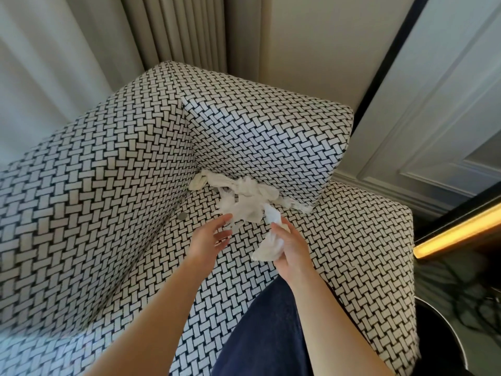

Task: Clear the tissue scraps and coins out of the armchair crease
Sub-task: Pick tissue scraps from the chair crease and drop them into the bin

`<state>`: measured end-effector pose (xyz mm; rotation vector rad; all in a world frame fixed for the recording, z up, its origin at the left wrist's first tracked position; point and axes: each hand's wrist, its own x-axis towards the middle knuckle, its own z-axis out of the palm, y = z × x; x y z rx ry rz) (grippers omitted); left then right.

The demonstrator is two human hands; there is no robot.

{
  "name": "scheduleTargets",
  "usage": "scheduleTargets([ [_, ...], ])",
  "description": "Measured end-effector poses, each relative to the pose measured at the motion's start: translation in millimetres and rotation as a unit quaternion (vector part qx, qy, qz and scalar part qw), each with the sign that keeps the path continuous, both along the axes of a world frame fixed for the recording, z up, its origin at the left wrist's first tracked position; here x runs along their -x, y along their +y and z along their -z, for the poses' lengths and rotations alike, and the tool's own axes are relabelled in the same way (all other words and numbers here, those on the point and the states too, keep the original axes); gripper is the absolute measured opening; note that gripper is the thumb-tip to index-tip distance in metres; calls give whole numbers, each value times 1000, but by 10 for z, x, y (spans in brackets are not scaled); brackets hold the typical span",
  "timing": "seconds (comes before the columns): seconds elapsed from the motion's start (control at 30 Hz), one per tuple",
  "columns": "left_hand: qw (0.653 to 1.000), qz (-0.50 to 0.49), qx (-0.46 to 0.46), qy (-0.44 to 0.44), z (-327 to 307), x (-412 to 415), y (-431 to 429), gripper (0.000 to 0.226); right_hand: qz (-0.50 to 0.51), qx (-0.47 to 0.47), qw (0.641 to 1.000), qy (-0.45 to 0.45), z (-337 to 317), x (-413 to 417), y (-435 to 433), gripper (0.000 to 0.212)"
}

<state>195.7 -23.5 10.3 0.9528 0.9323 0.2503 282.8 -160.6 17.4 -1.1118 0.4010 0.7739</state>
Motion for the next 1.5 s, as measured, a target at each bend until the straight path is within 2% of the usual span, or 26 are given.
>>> scheduleTargets([
  [0.23, 1000, -16, -4, 6, -2, 270, -118, 24, -9, -4, 1000, -19, 30, 16, -30, 34],
  [0.5, 994, -84, 49, 49, 81, 517, -246, 16, -18, -15, 999, -47, 25, 50, -76, 45],
  [0.6, 975, -159, 154, 18, 82, 574, -285, 24, -28, -38, 997, -58, -19, 91, -80, 42],
  [0.73, 923, -222, 308, -60, -29, 596, -361, 32, -61, -48, 994, -83, -122, 175, -106, 32],
  [0.93, 886, -216, 390, -128, -249, 521, -535, 35, -27, -67, 993, -96, -236, 243, -246, 15],
  [1.0, 883, -201, 398, -148, -337, 457, -572, 37, -2, -80, 993, -84, -270, 221, -307, 15],
  [1.13, 886, -158, 401, -169, -527, 260, -721, 37, 19, -125, 989, -83, -386, 87, -657, 31],
  [1.23, 886, -125, 412, -175, -657, 87, -910, 32, 48, -97, 991, -74, -431, -34, -1119, 21],
  [1.37, 890, -81, 414, -175, -783, -158, -1277, 22, 122, -90, 988, -35, -302, -122, -1828, 38],
  [1.4, 892, -69, 415, -165, -799, -232, -1399, 17, 137, -90, 986, -39, -269, -116, -2019, 47],
  [1.47, 895, -47, 416, -150, -822, -335, -1605, 12, 137, -75, 985, -68, -221, -86, -2314, 79],
  [1.5, 896, -36, 419, -146, -827, -364, -1684, 13, 130, -67, 986, -80, -205, -58, -2429, 85],
])
